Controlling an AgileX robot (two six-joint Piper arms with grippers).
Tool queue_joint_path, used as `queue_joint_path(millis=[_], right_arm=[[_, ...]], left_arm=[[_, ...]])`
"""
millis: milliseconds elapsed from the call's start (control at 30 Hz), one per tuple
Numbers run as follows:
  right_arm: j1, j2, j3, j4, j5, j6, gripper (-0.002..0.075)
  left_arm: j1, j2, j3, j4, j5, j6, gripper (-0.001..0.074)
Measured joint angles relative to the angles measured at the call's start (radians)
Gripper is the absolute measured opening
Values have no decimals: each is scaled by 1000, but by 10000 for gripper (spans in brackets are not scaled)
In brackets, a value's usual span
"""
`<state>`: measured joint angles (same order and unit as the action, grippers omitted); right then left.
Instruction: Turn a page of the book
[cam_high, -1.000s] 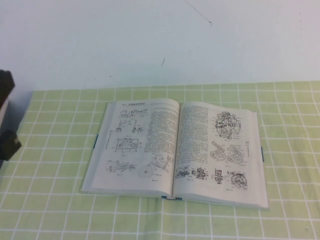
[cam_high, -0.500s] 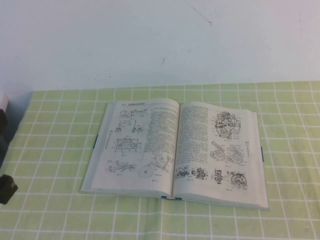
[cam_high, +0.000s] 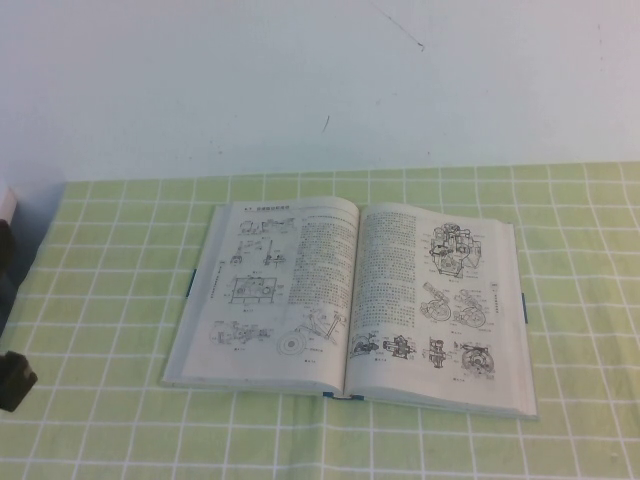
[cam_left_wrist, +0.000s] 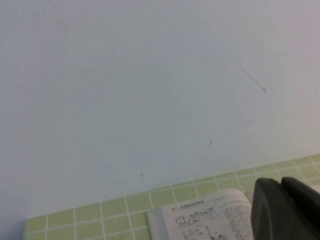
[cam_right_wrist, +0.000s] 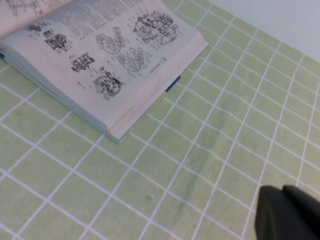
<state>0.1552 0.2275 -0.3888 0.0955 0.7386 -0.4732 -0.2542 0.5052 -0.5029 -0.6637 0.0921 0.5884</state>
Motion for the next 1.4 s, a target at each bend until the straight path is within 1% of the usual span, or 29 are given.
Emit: queue_joint_path(millis=[267,433,533,667,800,1000,1100,1200,1333,1400], right_arm=[[0,0,0,0,0,0,-2],[0,0,0,0,0,0,-2],[0,0,0,2,0,0,-2],[0,0,0,2,0,0,-2],[0,0,0,3,0,0,-2],[0,0,0,3,0,0,-2],[0,0,0,3,2,0,-2],[0,0,0,3,2,0,-2],[0,0,0,3,2,0,-2],[0,0,0,3,2,0,-2]], left_arm=[[0,0,0,0,91,0,-4],[0,-2,1,0,39,9,-4],[8,-41,18,24,-8,86,-4],[65,-148,62,66,-21,248,-4],[144,-273,159,74,22,295,-4],[211,-456,348,56,40,314,-4],[230,-509,439,55,35,316,-4],[231,-515,506,54,19,316,-4],[234,-515,526,65,17,290,-4],[234,-517,526,135,22,229,-4]])
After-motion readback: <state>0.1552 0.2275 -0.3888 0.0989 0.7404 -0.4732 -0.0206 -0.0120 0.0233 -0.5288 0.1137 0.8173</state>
